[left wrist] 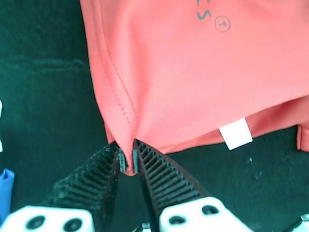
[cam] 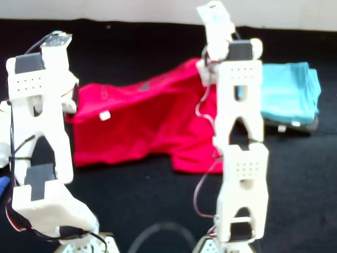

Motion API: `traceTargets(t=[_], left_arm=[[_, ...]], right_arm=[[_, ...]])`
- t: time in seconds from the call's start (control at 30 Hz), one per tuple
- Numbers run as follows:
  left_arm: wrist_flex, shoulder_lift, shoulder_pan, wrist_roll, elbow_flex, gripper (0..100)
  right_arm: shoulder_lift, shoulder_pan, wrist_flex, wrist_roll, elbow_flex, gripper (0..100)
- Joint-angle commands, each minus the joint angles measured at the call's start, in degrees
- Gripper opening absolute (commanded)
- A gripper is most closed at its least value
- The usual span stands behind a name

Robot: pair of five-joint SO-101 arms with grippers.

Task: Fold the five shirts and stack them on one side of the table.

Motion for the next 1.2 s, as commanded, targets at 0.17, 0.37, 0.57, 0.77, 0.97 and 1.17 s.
traceTargets(t=[0.17, 0.37, 0.57, 0.77, 0.97, 1.17], left_arm=[[5.19, -4.62, 0.31, -0.26, -1.27, 1], [3.08, -7.69, 0.66, -0.35, 11.47, 1], [-5.89, -13.23, 0.66, -0.35, 25.45, 1], [-12.92, -15.52, 0.66, -0.35, 32.75, 1], [-23.38, -15.52, 1.63, -0.35, 40.57, 1], [-32.26, -15.52, 1.63, -0.35, 45.76, 1]], right_arm=[[-26.68, -0.22, 0.40, -0.70, 33.27, 0.5], [-38.55, -0.22, -5.32, -0.53, 54.73, 0.5], [-49.98, -0.22, -12.35, -0.09, 76.70, 0.5], [-58.33, -0.13, -20.53, 1.85, 92.44, 0.5], [-58.51, -0.04, -26.24, 1.85, 98.95, 0.5], [-56.92, -0.04, -29.23, 1.85, 101.93, 0.5]])
